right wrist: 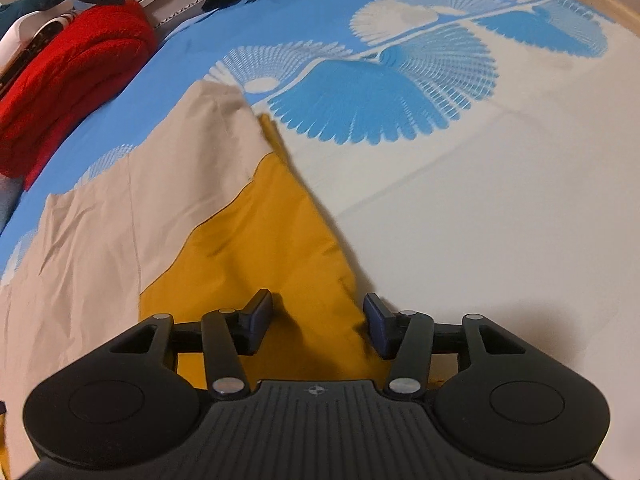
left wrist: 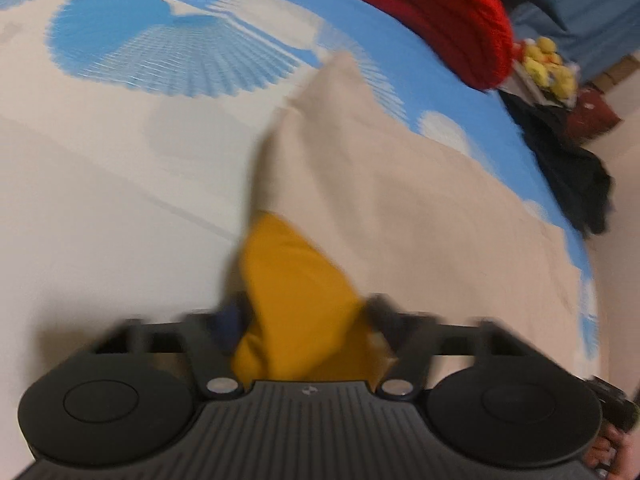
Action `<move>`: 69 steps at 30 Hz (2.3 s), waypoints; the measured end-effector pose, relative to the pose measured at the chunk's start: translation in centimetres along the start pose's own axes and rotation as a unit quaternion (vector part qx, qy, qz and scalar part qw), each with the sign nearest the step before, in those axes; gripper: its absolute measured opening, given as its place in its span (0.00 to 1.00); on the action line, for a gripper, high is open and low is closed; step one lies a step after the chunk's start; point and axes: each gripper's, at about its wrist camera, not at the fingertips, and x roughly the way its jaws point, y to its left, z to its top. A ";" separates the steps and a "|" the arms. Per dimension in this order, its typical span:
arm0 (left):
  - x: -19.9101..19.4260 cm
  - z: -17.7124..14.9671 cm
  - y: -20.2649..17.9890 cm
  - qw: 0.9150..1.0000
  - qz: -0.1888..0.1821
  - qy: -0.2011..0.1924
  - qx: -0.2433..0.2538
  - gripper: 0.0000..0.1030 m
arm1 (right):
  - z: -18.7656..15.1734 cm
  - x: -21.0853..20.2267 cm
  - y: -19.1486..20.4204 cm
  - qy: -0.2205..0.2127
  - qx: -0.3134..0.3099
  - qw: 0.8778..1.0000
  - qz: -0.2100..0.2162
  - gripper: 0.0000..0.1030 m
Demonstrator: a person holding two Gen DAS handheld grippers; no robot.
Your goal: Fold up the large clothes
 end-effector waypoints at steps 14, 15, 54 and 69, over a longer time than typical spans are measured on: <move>-6.0 -0.1 0.3 0.999 -0.015 -0.013 0.035 0.03 | -0.8 -6.2 2.0 -0.020 0.023 0.999 0.012 0.05; -6.6 -0.2 0.6 0.999 -0.013 -0.005 0.040 0.03 | -1.2 -6.9 2.2 -0.021 0.019 1.000 0.011 0.05; -12.3 -8.5 1.5 0.987 0.142 -0.015 0.073 0.57 | -8.8 -11.1 -2.0 0.010 -0.087 0.996 -0.019 0.02; -12.6 -9.1 -0.3 0.966 0.206 -0.060 0.142 0.09 | -9.4 -11.0 -2.6 0.020 -0.084 0.995 -0.053 0.04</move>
